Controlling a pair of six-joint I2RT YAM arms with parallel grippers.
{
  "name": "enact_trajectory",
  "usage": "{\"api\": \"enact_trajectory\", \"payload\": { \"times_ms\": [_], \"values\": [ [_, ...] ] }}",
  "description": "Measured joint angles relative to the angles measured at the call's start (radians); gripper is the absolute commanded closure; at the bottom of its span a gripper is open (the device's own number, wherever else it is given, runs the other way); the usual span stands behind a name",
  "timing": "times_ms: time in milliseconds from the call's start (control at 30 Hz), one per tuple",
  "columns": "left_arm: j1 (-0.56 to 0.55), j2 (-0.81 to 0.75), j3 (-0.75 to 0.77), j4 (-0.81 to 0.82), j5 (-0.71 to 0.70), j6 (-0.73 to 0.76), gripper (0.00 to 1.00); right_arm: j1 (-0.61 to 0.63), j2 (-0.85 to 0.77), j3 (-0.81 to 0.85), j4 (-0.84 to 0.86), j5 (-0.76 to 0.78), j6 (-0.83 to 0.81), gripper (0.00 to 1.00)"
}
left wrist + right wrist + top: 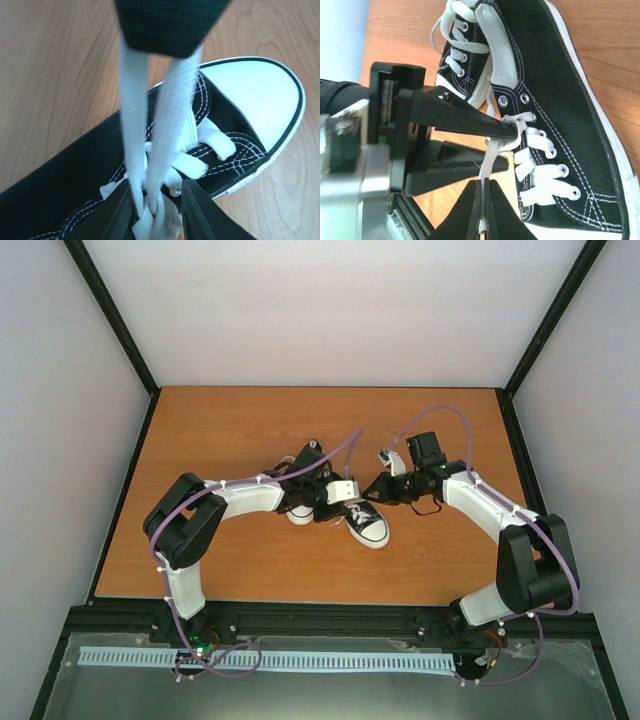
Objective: Tie the shoes
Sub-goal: Tie the shoelace on the shoe.
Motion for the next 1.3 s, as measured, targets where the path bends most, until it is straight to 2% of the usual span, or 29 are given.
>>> {"api": "enact_trajectory", "payload": {
  "times_ms": [133,300,400,500,600,667,833,1067,1167,1300],
  "values": [
    [0.005,0.000,0.069,-0.107,0.034,0.005,0.55,-0.007,0.016,0.000,0.031,-0.003,-0.001,0.97],
    [0.013,-0.037,0.103,-0.205,0.064,0.008,0.51,-0.009,0.057,-0.001,0.050,-0.004,-0.005,0.96],
    [0.023,-0.085,0.103,-0.266,0.076,0.010,0.52,-0.009,0.074,-0.001,0.057,-0.003,-0.012,0.96],
    [0.037,-0.136,0.093,-0.298,0.071,0.018,0.59,-0.009,0.091,-0.001,0.060,0.000,-0.021,0.97],
    [0.045,-0.181,0.039,-0.298,0.050,0.029,0.66,-0.009,0.100,-0.001,0.059,0.004,-0.027,0.97],
    [0.048,-0.178,0.005,-0.296,0.034,0.026,0.67,-0.009,0.100,0.000,0.059,0.005,-0.029,0.97],
    [0.033,-0.110,-0.036,-0.268,-0.008,0.011,0.52,-0.009,0.100,0.000,0.059,0.008,-0.030,0.97],
    [-0.002,-0.039,-0.040,-0.134,-0.060,-0.009,0.51,-0.009,0.100,0.000,0.059,0.011,-0.030,0.97],
    [-0.008,-0.027,-0.043,-0.087,-0.071,-0.017,0.58,-0.009,0.100,0.000,0.059,0.011,-0.030,0.97],
    [-0.010,-0.020,-0.053,-0.037,-0.084,-0.027,0.79,-0.009,0.100,0.000,0.059,0.011,-0.031,0.97]
  ]
}}
